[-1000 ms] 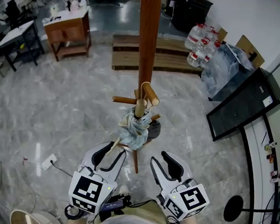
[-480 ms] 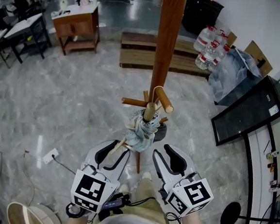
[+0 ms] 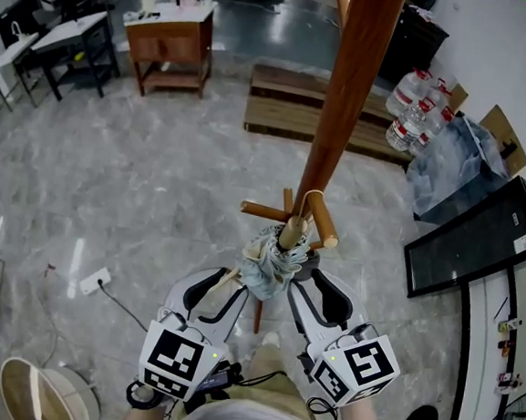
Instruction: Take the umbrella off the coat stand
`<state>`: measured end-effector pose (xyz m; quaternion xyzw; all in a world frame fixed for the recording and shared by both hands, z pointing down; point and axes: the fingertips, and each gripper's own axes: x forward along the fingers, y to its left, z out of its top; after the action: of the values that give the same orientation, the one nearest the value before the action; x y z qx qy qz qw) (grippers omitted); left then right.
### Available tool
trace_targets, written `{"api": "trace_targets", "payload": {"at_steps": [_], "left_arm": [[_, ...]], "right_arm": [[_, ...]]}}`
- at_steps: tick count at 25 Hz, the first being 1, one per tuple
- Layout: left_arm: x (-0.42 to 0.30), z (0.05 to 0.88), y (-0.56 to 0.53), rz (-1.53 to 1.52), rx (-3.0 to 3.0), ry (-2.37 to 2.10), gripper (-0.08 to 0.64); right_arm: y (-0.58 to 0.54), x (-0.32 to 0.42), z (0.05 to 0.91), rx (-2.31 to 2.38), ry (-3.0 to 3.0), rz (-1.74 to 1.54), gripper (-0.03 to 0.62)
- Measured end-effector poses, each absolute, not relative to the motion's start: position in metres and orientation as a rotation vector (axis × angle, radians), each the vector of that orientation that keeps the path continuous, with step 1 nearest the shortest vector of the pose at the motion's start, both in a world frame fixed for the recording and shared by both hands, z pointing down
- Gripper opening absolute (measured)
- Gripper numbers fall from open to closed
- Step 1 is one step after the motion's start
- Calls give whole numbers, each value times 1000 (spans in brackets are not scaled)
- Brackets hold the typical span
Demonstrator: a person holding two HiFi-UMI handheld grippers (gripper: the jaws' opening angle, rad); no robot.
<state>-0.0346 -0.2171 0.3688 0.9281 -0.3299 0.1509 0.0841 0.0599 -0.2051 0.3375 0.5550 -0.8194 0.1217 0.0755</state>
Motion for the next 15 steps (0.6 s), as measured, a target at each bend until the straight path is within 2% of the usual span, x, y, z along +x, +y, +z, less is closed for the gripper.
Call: {"api": "trace_targets", "payload": {"at_steps": [15], "left_arm": [[-32,374,-233,463,2701,-1108,158]], "right_arm": [[-253,54,334,1524,-2496,266,176]]}}
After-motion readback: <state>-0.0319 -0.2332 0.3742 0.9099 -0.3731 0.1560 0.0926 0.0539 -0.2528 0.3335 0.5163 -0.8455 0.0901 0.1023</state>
